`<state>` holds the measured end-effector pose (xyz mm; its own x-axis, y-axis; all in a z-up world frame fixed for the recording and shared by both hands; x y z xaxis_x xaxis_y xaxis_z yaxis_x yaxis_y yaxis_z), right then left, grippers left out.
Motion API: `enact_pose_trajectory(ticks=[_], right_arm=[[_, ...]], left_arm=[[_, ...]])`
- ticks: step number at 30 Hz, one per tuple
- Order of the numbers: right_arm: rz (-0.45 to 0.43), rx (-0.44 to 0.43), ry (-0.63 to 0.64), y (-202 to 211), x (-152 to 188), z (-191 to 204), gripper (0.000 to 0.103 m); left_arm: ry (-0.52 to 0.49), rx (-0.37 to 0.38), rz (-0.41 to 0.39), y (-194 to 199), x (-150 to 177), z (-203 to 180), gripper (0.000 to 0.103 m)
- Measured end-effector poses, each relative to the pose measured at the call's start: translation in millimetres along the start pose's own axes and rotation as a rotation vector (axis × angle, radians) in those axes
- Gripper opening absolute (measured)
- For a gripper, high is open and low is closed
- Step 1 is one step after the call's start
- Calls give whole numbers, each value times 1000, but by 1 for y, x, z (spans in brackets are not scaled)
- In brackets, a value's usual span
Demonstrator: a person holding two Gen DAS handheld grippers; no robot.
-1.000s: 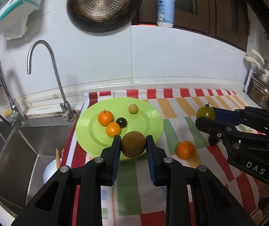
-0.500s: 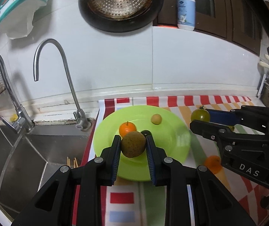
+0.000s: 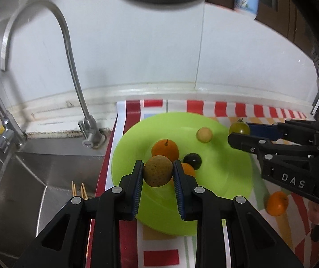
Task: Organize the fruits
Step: 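Carry the speckled fruit and green tomato onto the green plate and open both grippers, then withdraw both grippers from the plate back toward the remaining fruits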
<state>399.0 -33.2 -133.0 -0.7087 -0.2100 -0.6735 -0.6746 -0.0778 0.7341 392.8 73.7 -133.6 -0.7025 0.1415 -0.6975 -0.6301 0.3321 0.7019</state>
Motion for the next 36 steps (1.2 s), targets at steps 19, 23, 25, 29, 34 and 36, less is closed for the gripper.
enact_pose_trajectory(ticks=[19,23,25,29,34,36], right_arm=[[57,10,-37,-24,4,-6,39],[27,5,-41,-9,2,-8,39],[13,-4,-54,2,3,-10,39],[-16,-6,-69,24,6,-15,39],[-58,6,-69,54,15,-21,39],[-68,12,-72,64,19,-24,39]], left_arm=[[-30,-6,37,-16,0,3,36],[-37,-19,20,0,-2,-6,36],[-35,-32,12,9,-3,-10,37],[-32,-29,-25,27,-5,-20,38],[-41,-26,-69,49,-4,-37,41],[-39,-17,-76,57,-2,-45,42]])
Point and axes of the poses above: each gripper's, at about its wrist camera, not at the fingertips, and y roughly against the way its jaws point, z to its left, x to its underside, the point moved 9 cm from there along -y, roughly the way its jaws point, and after that the axes turned 11 degrees about x, right-handed, at the moved point
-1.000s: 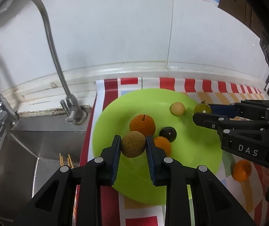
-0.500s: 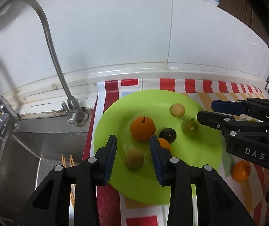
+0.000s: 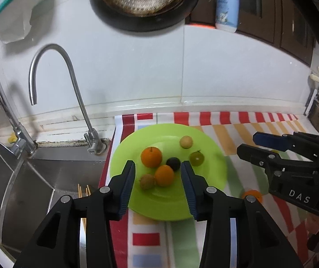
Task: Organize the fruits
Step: 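Withdraw both grippers from the plate back toward the remaining fruits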
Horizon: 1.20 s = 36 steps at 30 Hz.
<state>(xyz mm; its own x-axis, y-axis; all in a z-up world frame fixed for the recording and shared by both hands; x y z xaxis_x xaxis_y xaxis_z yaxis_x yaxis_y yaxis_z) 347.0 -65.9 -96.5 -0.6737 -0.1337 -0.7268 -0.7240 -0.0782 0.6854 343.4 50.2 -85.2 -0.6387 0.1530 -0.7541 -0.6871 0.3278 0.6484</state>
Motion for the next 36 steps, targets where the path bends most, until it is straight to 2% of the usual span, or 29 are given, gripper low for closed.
enact_pose_trajectory(ticks=[9,18,21,26,27,32,36], right_arm=[[-54,20,-38,47,13,-18,39],[-99,48,-78,93,28,-42,39],[-110,66,-89,105,36,-49,52],[-115,103,-104,119,52,-64,59],[-117,114,-108,122,55,-67,62],[-112,151,-113,132,70,-83,62],[-112,182,-125,139,80,-97,62]], left_arm=[[-5,25,-44,34,4,-32,45],[-34,38,-96,66,9,-68,61],[-44,41,-111,73,12,-78,65],[-55,47,-131,80,20,-94,68],[-65,47,-136,81,21,-98,72],[-113,43,-167,87,23,-117,80],[-128,59,-161,83,26,-130,80]])
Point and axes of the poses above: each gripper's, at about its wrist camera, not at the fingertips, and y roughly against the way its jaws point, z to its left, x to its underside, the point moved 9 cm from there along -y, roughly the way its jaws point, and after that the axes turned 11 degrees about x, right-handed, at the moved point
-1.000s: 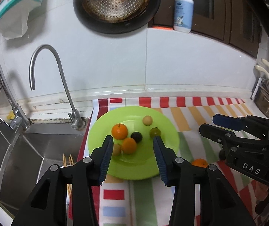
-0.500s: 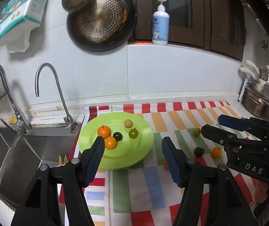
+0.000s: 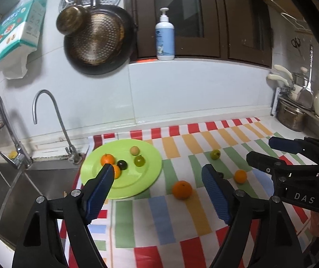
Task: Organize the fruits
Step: 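Withdraw both grippers from the plate back toward the remaining fruits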
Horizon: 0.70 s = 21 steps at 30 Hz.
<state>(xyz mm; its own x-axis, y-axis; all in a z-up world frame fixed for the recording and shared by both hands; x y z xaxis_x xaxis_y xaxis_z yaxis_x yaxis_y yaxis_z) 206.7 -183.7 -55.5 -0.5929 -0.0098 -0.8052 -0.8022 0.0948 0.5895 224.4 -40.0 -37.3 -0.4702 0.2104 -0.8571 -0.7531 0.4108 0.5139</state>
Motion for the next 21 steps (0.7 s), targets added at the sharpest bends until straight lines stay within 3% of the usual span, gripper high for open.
enact_pose_trajectory(ticks=[13,21], right_arm=[[42,126,-56,-9,24,-45,62],[89,143,-48,-30,41,-51,62]], left_arm=[[-55,-13,73,-24,23,-15,84],[-83,-1,123,-52,37,-17,84]])
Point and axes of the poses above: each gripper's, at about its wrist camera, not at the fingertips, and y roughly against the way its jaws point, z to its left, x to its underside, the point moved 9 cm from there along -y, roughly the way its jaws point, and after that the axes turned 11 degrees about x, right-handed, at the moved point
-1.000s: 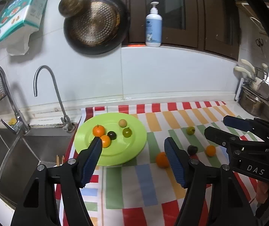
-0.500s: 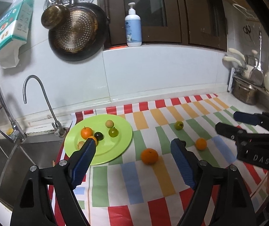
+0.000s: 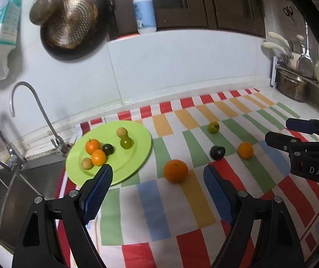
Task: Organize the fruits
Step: 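Withdraw both grippers from the plate back toward the remaining fruits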
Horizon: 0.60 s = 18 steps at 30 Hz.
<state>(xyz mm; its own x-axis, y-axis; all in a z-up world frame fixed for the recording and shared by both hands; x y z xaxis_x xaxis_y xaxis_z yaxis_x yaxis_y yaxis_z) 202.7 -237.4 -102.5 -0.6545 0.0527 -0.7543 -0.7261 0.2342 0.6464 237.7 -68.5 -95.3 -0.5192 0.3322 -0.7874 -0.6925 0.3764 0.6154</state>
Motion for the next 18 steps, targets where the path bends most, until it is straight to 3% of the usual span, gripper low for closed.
enact_pose_trajectory(ticks=[18], right_arm=[[145,-9,20,-64,26,9,61]], left_arm=[[28,53,164,-70,24,5,83]])
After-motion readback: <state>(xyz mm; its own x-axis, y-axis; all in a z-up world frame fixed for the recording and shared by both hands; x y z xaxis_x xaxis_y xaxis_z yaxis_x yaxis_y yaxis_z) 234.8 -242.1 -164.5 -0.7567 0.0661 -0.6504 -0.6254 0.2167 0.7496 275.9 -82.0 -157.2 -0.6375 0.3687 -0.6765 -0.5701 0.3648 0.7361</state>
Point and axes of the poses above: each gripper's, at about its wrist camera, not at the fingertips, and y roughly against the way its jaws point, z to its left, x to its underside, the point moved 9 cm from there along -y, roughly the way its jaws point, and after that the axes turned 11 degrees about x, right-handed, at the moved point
